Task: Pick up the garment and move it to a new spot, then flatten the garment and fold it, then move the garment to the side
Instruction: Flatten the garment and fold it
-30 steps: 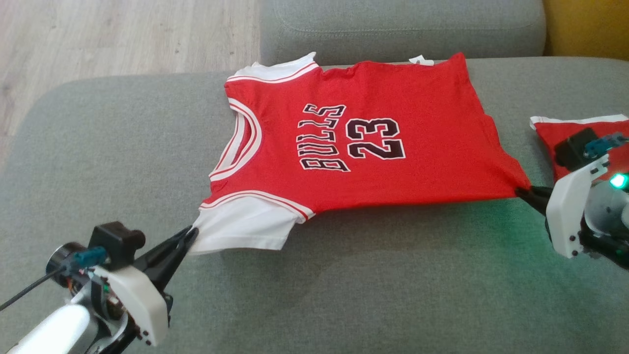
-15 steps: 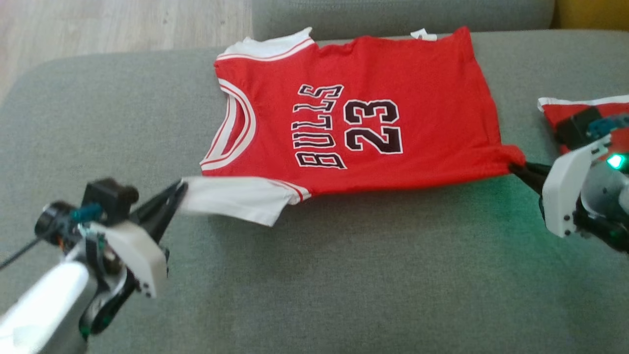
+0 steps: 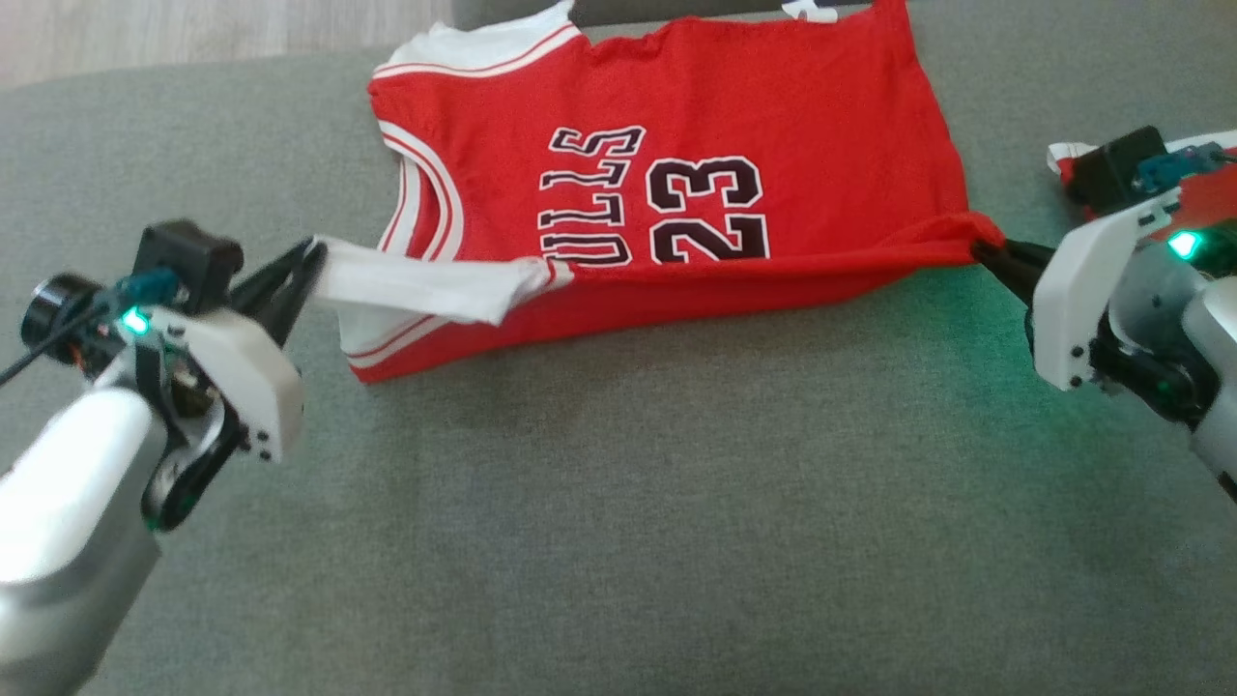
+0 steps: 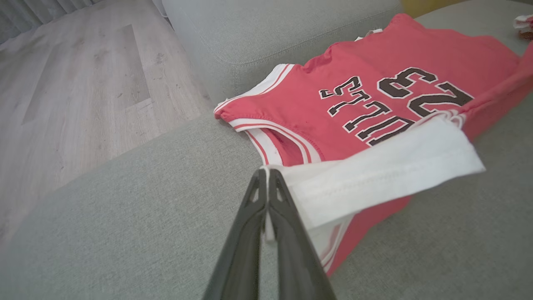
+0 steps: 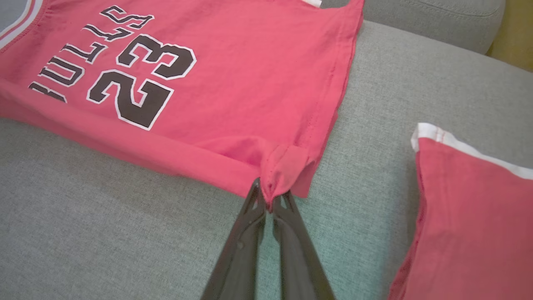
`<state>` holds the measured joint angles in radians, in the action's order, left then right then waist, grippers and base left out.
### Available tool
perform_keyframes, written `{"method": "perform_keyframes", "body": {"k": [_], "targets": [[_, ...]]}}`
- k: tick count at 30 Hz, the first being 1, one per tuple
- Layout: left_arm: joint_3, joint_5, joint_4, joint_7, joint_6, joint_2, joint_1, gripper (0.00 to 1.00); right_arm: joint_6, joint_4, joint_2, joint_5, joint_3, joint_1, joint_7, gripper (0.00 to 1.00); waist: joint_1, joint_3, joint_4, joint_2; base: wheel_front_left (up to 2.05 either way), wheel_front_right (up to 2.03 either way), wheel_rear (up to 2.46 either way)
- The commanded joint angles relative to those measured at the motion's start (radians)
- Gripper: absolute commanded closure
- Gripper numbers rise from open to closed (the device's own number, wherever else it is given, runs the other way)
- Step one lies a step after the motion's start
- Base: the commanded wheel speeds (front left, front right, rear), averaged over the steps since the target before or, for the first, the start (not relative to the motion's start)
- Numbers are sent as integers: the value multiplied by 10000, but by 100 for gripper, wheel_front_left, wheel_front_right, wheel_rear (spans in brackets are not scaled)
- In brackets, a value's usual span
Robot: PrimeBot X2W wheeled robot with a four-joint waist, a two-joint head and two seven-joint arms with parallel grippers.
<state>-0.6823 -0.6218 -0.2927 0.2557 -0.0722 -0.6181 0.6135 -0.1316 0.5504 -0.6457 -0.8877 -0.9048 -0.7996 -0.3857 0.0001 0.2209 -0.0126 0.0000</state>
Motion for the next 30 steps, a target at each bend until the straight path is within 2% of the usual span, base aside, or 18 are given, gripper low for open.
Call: {"method": "perform_keyframes", "body": {"k": [1,7,20,23,24,25,30], "targets": [[367,161,-24,27,-58,-296,796,100,9,-8,-20,32,120,-266,180,100,-1,133,-27,0,0,0,0],[-88,918,-1033,-124,-167,26,1808,100,9,568,404,115,76,-719,429,100,-1,512,-59,0,0,0,0],[-456,1419,-3110,-837,-219,1024,3120,100,9,1536,1016,165,-231,-1573,969,100,-1,1015,-201,0,0,0,0],[-437,1476,-3560,-1162,-107,1265,3368,100,9,1778,1056,240,-325,-1773,1175,100,-1,1071,-194,0,0,0,0],[-413,1486,-3714,-1292,-44,1347,3444,72,9,1862,1066,323,-351,-1851,1331,78,-1,1083,-183,0,0,0,0],[-366,1437,-3882,-1395,-7,1442,3498,0,9,1990,1115,275,-283,-1887,1463,0,-1,1088,-172,0,0,0,0],[-60,1264,-4484,-2184,311,1856,3807,0,9,2387,1345,55,58,-2075,2187,0,-1,1008,-90,0,0,0,0]]}}
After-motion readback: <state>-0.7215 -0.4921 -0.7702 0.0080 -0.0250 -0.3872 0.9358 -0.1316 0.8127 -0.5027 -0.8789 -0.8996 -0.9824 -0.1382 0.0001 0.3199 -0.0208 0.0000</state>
